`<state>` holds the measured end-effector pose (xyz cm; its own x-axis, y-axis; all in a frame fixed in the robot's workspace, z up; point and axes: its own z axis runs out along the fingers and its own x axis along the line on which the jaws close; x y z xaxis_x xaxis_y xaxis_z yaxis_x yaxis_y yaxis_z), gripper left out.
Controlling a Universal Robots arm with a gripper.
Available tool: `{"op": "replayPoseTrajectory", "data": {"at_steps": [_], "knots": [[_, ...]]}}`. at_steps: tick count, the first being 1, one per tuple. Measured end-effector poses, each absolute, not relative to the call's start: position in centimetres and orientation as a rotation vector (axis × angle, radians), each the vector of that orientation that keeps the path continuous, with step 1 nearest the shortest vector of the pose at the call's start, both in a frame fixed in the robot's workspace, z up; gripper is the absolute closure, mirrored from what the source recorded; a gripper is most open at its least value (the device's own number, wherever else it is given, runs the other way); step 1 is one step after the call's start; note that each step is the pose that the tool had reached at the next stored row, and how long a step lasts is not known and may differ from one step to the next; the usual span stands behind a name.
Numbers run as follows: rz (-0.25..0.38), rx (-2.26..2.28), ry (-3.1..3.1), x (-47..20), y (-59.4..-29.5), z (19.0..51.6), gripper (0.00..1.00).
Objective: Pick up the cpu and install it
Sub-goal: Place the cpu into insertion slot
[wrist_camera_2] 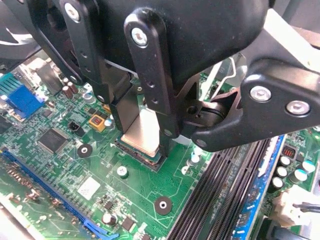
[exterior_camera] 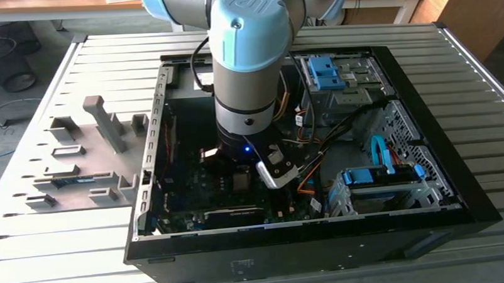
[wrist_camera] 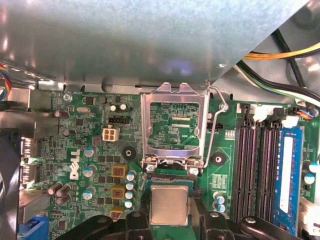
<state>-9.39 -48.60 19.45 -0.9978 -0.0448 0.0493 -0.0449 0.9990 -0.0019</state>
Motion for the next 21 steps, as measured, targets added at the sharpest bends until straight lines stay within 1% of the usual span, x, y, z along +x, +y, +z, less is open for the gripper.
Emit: {"op": "replayPoseTrajectory", "data": {"at_steps": [9, 15, 21], "knots": [[0.006, 0.029, -3.092, -9.39, -48.54, 19.33, 0.59], [0.02, 0.005, -3.092, -9.39, -48.54, 19.29, 0.59], [0.022, 0.003, -3.092, -9.39, -48.54, 19.15, 0.59]]}}
